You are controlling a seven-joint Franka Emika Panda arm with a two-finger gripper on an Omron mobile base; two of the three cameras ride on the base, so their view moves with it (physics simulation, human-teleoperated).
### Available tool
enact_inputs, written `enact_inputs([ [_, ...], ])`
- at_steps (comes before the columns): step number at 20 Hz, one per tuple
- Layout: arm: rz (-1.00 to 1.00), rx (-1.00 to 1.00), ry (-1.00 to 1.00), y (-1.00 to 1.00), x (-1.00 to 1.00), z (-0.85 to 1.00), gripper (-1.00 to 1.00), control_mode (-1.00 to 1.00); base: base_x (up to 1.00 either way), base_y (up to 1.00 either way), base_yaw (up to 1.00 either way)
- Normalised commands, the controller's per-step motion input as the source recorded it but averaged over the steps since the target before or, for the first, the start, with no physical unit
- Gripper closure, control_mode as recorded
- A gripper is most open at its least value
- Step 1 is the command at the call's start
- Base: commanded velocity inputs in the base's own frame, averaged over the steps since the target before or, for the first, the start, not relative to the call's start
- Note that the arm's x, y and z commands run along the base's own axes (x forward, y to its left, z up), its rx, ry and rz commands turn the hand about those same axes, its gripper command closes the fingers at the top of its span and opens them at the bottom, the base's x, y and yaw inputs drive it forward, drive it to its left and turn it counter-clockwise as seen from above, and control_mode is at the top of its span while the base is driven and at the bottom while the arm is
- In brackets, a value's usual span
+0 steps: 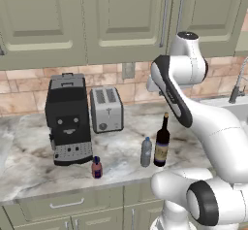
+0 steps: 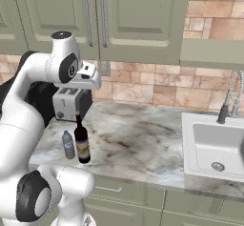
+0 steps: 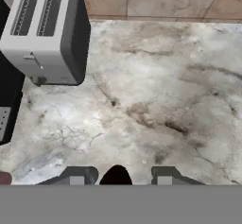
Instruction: Place the drinks on the dining counter in a tight cluster.
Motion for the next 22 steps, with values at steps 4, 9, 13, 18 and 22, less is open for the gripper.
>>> enact_inputs([
  [4, 0.00, 0.00, 0.00, 0.00, -0.07, 0.00, -1.00, -1.00, 0.00, 0.00, 0.00],
  [9, 0.07, 0.02, -0.01, -0.01, -0.08, -0.02, -1.00, -1.00, 0.00, 0.00, 0.00],
  [13, 0.36, 0.20, -0.13, -0.34, -0.17, 0.00, -1.00, -1.00, 0.00, 0.00, 0.00],
  [18, 0.48, 0.20, -0.08, -0.03, -0.31, -0.07, -1.00, -1.00, 0.00, 0.00, 0.00],
  [22, 0.46, 0.15, -0.02, 0.00, -0.11, -0.23, -1.00, -1.00, 0.00, 0.00, 0.00],
])
